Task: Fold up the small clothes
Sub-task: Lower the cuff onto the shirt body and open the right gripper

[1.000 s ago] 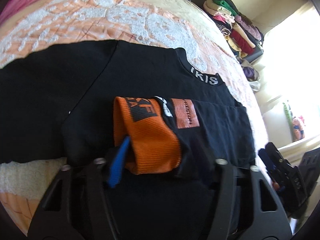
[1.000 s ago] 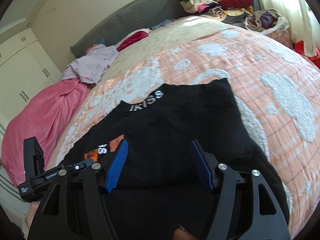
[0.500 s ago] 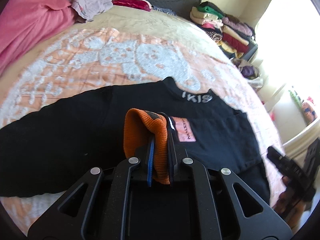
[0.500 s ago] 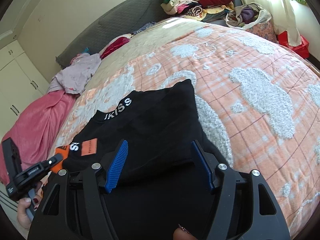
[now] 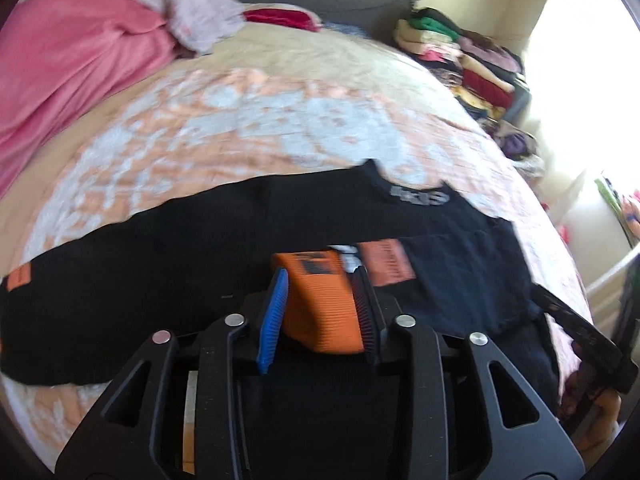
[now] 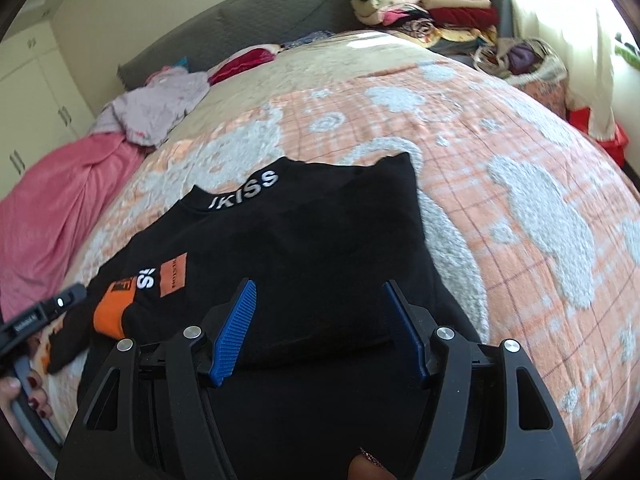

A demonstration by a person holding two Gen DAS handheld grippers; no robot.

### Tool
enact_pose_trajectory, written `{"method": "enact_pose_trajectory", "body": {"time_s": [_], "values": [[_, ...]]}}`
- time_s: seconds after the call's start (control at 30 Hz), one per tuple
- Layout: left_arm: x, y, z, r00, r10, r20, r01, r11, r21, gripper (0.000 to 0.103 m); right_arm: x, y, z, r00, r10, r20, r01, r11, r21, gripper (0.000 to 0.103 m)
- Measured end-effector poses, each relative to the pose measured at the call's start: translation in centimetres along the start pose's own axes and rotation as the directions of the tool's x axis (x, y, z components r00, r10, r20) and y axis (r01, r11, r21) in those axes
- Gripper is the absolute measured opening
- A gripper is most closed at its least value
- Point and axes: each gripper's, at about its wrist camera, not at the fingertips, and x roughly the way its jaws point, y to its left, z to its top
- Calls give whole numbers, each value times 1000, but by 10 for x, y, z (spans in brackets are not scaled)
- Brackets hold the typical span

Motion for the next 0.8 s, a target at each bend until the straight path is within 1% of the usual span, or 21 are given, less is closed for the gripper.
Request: {"method": "enact_pose_trajectory", "body": {"time_s": [0.07,0.13,0.27,0.3,0.37,0.47,0.57,0.63,0.67,0.7,0.73,0.8], "values": [[6,-13,-2,1000,-22,-16,23,999,31,31,1,6,2,1000,-15,-8,15,999,-29,64],[18,-23,-6,997,-46,-54,49,997,56,35,2,9,3,1000,-18,-15,17,998,-52,64],[51,-28,-20,988,-26,-153,35,998,59,45,6,12,4,999,-34,-33,31,996,-82,64],[54,-28,-22,987,-25,-160,35,998,59,51,6,12,4,999,-32,-33,29,996,-83,64],[60,-29,-29,985,-25,-172,37,997,66,57,7,11,4,999,-30,-34,28,996,-81,64],[61,-30,-34,986,-20,-166,34,996,83,58,12,10,4,999,-35,-42,31,996,-87,64],[59,-27,-33,986,-29,-167,41,997,72,59,21,4,3,997,-46,-67,40,996,-79,64],[59,-25,-32,986,-30,-167,41,997,67,59,30,-5,0,991,-95,-95,89,994,-67,65],[58,-24,-33,985,-31,-168,43,997,66,59,37,-14,-2,984,-136,-119,130,990,-55,65],[57,-23,-33,985,-34,-167,45,997,64,59,39,-19,-4,982,-140,-127,136,990,-42,65],[57,-23,-33,985,-37,-166,48,997,60,59,40,-25,-5,984,-119,-129,118,993,-14,64],[56,-23,-32,986,-39,-165,49,997,55,61,39,-25,-5,985,-118,-125,118,993,-8,64]]}}
